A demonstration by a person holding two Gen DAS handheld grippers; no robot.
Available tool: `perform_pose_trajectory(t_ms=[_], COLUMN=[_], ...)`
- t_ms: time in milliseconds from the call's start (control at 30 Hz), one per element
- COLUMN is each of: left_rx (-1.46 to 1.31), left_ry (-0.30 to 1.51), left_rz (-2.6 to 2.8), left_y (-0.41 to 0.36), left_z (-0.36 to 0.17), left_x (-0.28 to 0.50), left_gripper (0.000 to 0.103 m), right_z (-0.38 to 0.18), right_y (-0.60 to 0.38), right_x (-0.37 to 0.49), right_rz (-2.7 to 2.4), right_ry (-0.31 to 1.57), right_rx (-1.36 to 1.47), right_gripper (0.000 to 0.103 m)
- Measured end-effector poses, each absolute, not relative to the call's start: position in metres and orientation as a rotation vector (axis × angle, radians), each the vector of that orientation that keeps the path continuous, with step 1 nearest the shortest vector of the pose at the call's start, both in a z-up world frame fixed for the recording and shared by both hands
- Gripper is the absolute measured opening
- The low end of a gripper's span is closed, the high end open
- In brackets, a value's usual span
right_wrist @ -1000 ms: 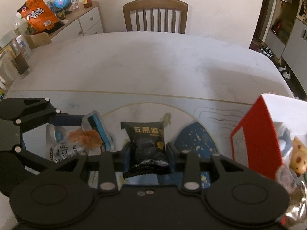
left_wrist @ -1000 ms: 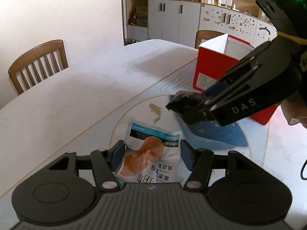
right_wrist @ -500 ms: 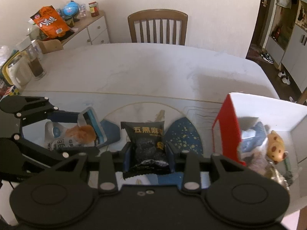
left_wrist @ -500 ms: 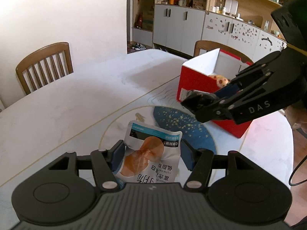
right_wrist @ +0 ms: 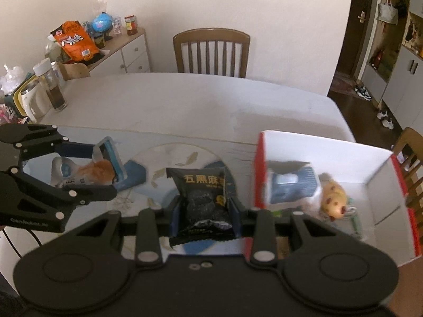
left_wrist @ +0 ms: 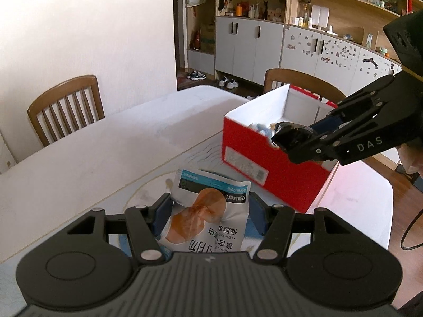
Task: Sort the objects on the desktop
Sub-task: 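Carry the white packet and black snack bag over the shoebox with both tools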
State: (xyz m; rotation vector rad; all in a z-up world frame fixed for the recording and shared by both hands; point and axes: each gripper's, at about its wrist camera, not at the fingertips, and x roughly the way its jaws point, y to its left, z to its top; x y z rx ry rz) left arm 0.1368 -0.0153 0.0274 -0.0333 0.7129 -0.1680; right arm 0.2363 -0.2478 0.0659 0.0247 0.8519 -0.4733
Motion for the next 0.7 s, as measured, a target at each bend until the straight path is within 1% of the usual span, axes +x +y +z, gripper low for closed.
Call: perform_pose_trajectory(t_ms=[267, 700], left_rx=[-0.006, 0.064], left_ry=[0.695, 0.670], left_rz=[-0.177, -0.256], left_y=[-0.064, -0.138], left_z=[0.043, 0.064], left_x=[0.157, 0.216], left_gripper=[0.061, 0.061], right_z=[0.078, 0.103], right_y=[-0.279, -0.348], right_x=[0.196, 0.135], right_rz=[-0.486, -0.594], right_ry=[0.832, 0.790], right_rx=[0.027, 0.044], right_gripper=[0.037, 0.037])
